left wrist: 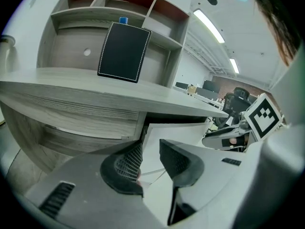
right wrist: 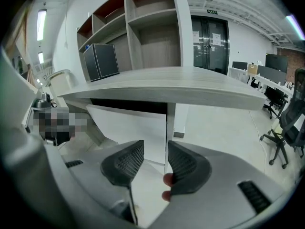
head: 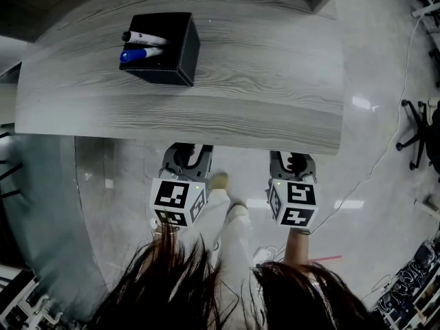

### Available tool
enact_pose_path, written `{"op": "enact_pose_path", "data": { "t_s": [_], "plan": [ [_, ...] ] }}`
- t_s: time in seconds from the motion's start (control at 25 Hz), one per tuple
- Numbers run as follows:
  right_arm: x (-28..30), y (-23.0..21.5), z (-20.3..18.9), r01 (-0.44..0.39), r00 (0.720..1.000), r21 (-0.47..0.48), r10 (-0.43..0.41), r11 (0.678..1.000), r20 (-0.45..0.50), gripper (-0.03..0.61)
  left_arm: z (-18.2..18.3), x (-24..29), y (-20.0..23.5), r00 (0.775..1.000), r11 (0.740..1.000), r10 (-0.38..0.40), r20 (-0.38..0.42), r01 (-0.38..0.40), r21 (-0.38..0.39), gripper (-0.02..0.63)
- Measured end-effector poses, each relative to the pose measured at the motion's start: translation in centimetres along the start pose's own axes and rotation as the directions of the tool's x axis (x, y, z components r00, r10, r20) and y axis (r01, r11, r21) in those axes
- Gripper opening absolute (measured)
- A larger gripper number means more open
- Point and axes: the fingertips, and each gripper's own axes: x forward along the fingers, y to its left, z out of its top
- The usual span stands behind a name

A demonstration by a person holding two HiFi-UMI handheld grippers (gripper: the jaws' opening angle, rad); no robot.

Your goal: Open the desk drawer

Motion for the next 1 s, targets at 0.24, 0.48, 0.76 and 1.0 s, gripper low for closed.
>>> {"op": "enact_pose_path", "data": {
  "t_s": [0.24, 0.48, 0.76, 1.0],
  "plan": [
    [0.5, 0.4, 0.4, -0.013, 1.0, -0.03, 0.012, 0.999, -0.006, 0.161, 0.2, 0.6, 0.2, 1.0, 1.0, -0.003, -0.003, 0.003, 0.022, 0.11],
    [0.8, 0.9, 0.8, -0.027, 1.0, -0.039, 0.027, 0.999, -0.003, 0.164, 0.0, 0.8, 0.0, 1.0, 0.999, -0.021, -0.006, 0.021, 0.026, 0.114],
    [1.2, 0.8, 1.1, -0.031, 0.999, -0.046, 0.032, 0.998, 0.006, 0.166, 0.1, 1.1, -0.2, 0.999, 0.998, -0.049, -0.006, 0.049, 0.045, 0.115],
    [1.4, 0.9, 1.0, -0.039, 0.999, -0.051, 0.039, 0.998, 0.009, 0.167, 0.0, 1.4, -0.6, 0.998, 0.996, -0.067, -0.012, 0.067, 0.055, 0.12]
  ]
}}
